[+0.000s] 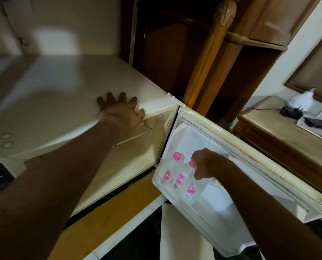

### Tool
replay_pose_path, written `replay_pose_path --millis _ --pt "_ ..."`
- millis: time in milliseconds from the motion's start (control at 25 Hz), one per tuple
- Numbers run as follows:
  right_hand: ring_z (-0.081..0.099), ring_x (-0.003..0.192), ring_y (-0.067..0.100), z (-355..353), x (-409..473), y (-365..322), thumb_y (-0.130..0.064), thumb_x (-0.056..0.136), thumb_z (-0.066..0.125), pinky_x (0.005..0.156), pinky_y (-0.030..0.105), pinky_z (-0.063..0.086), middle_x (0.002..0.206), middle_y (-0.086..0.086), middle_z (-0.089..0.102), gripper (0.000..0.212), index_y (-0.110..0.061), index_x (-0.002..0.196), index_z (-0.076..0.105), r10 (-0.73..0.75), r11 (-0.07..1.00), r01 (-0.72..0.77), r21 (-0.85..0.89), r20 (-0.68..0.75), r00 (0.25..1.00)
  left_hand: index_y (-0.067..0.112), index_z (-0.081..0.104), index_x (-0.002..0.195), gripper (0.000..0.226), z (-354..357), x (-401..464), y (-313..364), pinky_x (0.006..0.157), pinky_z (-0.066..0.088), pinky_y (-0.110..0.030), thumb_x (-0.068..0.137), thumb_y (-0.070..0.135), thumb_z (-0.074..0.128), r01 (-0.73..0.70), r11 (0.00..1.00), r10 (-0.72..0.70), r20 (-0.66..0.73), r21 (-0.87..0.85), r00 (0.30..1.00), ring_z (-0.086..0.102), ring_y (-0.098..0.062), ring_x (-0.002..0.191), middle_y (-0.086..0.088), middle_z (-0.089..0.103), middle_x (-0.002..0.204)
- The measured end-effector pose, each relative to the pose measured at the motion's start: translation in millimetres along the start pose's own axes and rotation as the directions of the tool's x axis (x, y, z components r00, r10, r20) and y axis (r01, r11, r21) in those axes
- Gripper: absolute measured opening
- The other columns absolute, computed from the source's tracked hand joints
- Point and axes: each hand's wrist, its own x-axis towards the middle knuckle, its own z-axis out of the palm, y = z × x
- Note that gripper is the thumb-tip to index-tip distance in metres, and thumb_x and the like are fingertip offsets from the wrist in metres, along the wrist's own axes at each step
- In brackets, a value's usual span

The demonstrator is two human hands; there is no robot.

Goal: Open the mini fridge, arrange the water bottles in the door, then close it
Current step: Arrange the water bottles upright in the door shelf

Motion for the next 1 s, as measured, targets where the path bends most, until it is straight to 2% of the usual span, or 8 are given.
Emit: replay_pose_path --millis 120,360,680,800,920,1000 --pt "0.064 0.101 0.027 3.7 13.2 -4.4 -0.025 0.074 0.077 0.090 0.037 0.054 0.112 0.010 0.064 0.048 -0.009 0.114 0.056 0.030 0.996 -0.026 -0.080 0.054 0.998 0.030 0.014 0.160 0.072 0.6 1.3 0.7 0.117 0.005 -0.065 0.096 0.065 0.017 -0.002 1.000 0.002 0.004 0.000 1.000 0.006 -0.047 0.150 -0.010 0.011 0.168" --pt "0.065 0.108 0.029 14.1 25.6 6.9 -0.015 0.076 0.075 0.095 0.038 0.054 0.117 0.012 0.065 0.051 -0.007 0.123 0.056 0.122 0.977 -0.115 -0.177 0.029 0.992 0.031 0.015 0.159 0.073 3.7 4.1 -0.5 0.117 0.005 -0.066 0.095 0.066 0.017 -0.009 1.000 0.009 0.001 -0.006 1.000 0.006 -0.047 0.150 -0.009 0.012 0.168" --pt "0.064 0.107 0.030 37.1 30.4 7.0 -0.005 0.080 0.069 0.091 0.037 0.055 0.117 0.013 0.063 0.048 -0.009 0.126 0.055 0.078 0.975 -0.078 -0.206 -0.006 0.997 0.030 0.015 0.160 0.072 -1.0 1.0 0.6 0.117 0.005 -0.065 0.097 0.064 0.018 -0.006 1.000 0.006 0.007 -0.002 1.000 0.006 -0.047 0.150 -0.010 0.011 0.168" --pt "0.065 0.104 0.030 32.0 29.7 7.8 -0.010 0.080 0.072 0.092 0.039 0.055 0.116 0.013 0.065 0.045 -0.007 0.122 0.057 0.118 0.987 -0.124 -0.099 -0.065 0.991 0.031 0.014 0.160 0.072 0.1 1.3 1.1 0.117 0.006 -0.066 0.096 0.065 0.017 -0.009 1.000 0.009 0.007 0.003 1.000 0.007 -0.048 0.150 -0.010 0.011 0.168" --pt "0.065 0.100 0.030 22.9 30.2 9.7 -0.018 0.078 0.078 0.090 0.039 0.055 0.111 0.013 0.065 0.047 -0.006 0.115 0.052 0.170 0.982 -0.144 0.123 -0.238 0.956 0.032 0.014 0.159 0.073 1.2 2.6 0.1 0.116 0.006 -0.066 0.096 0.066 0.017 -0.006 1.000 0.006 0.000 0.008 1.000 0.007 -0.048 0.150 -0.009 0.011 0.168" --pt "0.063 0.106 0.032 21.6 30.6 9.8 -0.017 0.077 0.080 0.095 0.041 0.052 0.113 0.013 0.064 0.052 -0.004 0.119 0.051 0.154 0.959 -0.099 0.266 -0.193 0.969 0.032 0.015 0.159 0.073 3.0 3.0 0.5 0.116 0.006 -0.066 0.095 0.066 0.016 -0.010 1.000 0.010 -0.007 0.005 1.000 0.007 -0.048 0.149 -0.009 0.012 0.168"
